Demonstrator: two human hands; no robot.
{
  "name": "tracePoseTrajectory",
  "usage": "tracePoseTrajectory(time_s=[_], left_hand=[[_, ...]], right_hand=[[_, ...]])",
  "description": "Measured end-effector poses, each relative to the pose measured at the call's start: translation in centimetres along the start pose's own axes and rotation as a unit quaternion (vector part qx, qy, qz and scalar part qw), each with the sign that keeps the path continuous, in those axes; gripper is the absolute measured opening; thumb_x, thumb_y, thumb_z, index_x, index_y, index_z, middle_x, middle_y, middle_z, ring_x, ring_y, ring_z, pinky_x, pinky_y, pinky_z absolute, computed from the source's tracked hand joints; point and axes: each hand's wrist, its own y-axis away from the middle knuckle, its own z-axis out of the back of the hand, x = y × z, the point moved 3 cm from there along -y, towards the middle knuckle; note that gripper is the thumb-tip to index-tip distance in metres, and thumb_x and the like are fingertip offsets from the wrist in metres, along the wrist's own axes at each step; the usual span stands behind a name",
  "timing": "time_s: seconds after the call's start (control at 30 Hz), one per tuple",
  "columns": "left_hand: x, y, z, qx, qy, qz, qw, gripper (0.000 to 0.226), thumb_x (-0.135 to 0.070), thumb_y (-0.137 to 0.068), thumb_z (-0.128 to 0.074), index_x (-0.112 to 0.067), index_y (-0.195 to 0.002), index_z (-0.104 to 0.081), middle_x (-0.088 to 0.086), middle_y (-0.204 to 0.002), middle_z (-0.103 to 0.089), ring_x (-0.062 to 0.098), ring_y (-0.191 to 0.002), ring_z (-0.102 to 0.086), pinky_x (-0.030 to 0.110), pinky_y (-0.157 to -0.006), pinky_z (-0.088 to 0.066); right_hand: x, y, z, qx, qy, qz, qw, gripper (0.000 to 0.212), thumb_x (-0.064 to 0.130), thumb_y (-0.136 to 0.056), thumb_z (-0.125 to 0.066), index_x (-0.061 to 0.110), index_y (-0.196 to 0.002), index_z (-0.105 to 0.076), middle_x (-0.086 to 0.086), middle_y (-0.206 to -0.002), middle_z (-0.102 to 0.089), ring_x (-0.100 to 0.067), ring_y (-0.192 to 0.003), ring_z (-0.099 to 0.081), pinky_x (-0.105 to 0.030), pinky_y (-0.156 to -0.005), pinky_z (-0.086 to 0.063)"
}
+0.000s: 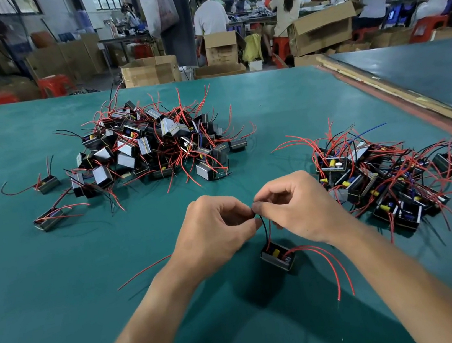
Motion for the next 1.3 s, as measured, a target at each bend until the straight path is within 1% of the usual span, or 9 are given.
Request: tracePoseTrajectory(time_s=[0.13, 0.27, 0.33, 0.5, 0.67, 0.77, 0.87, 1.0, 1.3], left_hand=[[0.0, 0.2, -0.8, 0.018, -0.031, -0.005, 0.999, 0.008, -0.022, -0.079, -0.076, -0.024, -0.072, -0.074, 0.005, -0.059, -0.064, 0.012, -0.05, -0.044, 0.032, -0.049, -0.039], [-0.4, 0.2, -0.7, -0.001, -0.016, -0.003, 1.0, 0.011, -0.022, -0.082, -0.071, -0.02, -0.072, -0.07, 0.003, -0.06, -0.068, 0.032, -0.058, -0.062, 0.042, -0.054, -0.051], [-0.5, 0.2, -0.4, -0.017, -0.013, -0.003, 1.0, 0.016, -0.022, -0.085, -0.071, -0.018, -0.069, -0.068, 0.001, -0.058, -0.068, 0.029, -0.056, -0.063, 0.039, -0.052, -0.051], [-0.8, 0.3, -0.4, -0.036, -0.027, -0.001, 0.999, 0.027, -0.028, -0.086, -0.072, -0.017, -0.063, -0.063, 0.003, -0.051, -0.062, 0.01, -0.042, -0.045, 0.023, -0.043, -0.036], [-0.7, 0.2, -0.6, -0.046, -0.044, -0.007, 0.998, 0.026, -0.027, -0.089, -0.065, -0.017, -0.065, -0.062, 0.004, -0.052, -0.062, 0.014, -0.044, -0.047, 0.029, -0.045, -0.041], [-0.5, 0.0, -0.5, -0.039, -0.001, -0.001, 0.999, 0.023, -0.024, -0.091, -0.064, -0.019, -0.069, -0.064, 0.003, -0.056, -0.065, 0.019, -0.047, -0.058, 0.034, -0.049, -0.048], [-0.4, -0.3, -0.4, -0.011, 0.045, 0.018, 0.999, 0.02, -0.023, -0.092, -0.067, -0.019, -0.072, -0.067, 0.003, -0.062, -0.069, 0.022, -0.051, -0.064, 0.029, -0.051, -0.05], [-0.3, -0.3, -0.3, 0.012, 0.124, 0.034, 0.992, 0.011, -0.011, -0.086, -0.073, -0.011, -0.076, -0.069, 0.006, -0.064, -0.07, 0.021, -0.055, -0.065, 0.031, -0.056, -0.055], [0.0, -0.4, 0.2, -0.011, 0.085, 0.049, 0.995, 0.011, -0.009, -0.082, -0.077, -0.013, -0.072, -0.072, 0.01, -0.067, -0.072, 0.017, -0.061, -0.064, 0.039, -0.065, -0.053]], right_hand=[[0.0, 0.0, 0.0, 0.01, -0.004, -0.002, 1.0, 0.019, 0.01, -0.083, -0.072, 0.02, -0.067, -0.072, 0.003, -0.059, -0.067, -0.009, -0.05, -0.059, -0.03, -0.055, -0.049], [-0.1, -0.1, 0.5, -0.008, -0.022, -0.013, 1.0, 0.018, 0.009, -0.084, -0.07, 0.019, -0.069, -0.069, -0.004, -0.057, -0.067, -0.016, -0.046, -0.062, -0.026, -0.052, -0.048], [-0.1, -0.1, 0.6, -0.012, -0.031, -0.015, 0.999, 0.018, 0.007, -0.084, -0.068, 0.02, -0.071, -0.068, -0.006, -0.056, -0.066, -0.017, -0.045, -0.062, -0.026, -0.05, -0.048], [0.0, 0.1, 0.5, 0.0, -0.044, -0.026, 0.999, 0.015, 0.008, -0.082, -0.065, 0.018, -0.07, -0.066, -0.009, -0.059, -0.069, -0.019, -0.046, -0.063, -0.03, -0.051, -0.05], [0.2, 0.3, 0.5, 0.019, -0.063, -0.044, 0.997, 0.019, 0.002, -0.085, -0.065, 0.009, -0.068, -0.066, -0.006, -0.059, -0.07, -0.019, -0.045, -0.063, -0.035, -0.051, -0.054], [0.4, 0.4, 0.4, 0.03, -0.081, -0.05, 0.995, 0.015, 0.002, -0.087, -0.067, 0.005, -0.072, -0.067, -0.007, -0.061, -0.071, -0.018, -0.046, -0.063, -0.029, -0.047, -0.054], [0.4, 0.4, 0.4, 0.03, -0.087, -0.055, 0.994, 0.014, 0.002, -0.088, -0.068, 0.006, -0.075, -0.068, -0.012, -0.064, -0.072, -0.015, -0.046, -0.063, -0.024, -0.046, -0.052], [0.5, 0.4, 0.5, 0.03, -0.082, -0.061, 0.994, 0.014, 0.0, -0.088, -0.066, 0.007, -0.077, -0.069, -0.009, -0.061, -0.072, -0.014, -0.048, -0.065, -0.026, -0.048, -0.054], [0.6, 0.6, 0.5, 0.041, -0.088, -0.068, 0.993, 0.018, -0.001, -0.089, -0.064, 0.009, -0.075, -0.07, -0.006, -0.064, -0.073, -0.014, -0.049, -0.065, -0.025, -0.049, -0.055]])
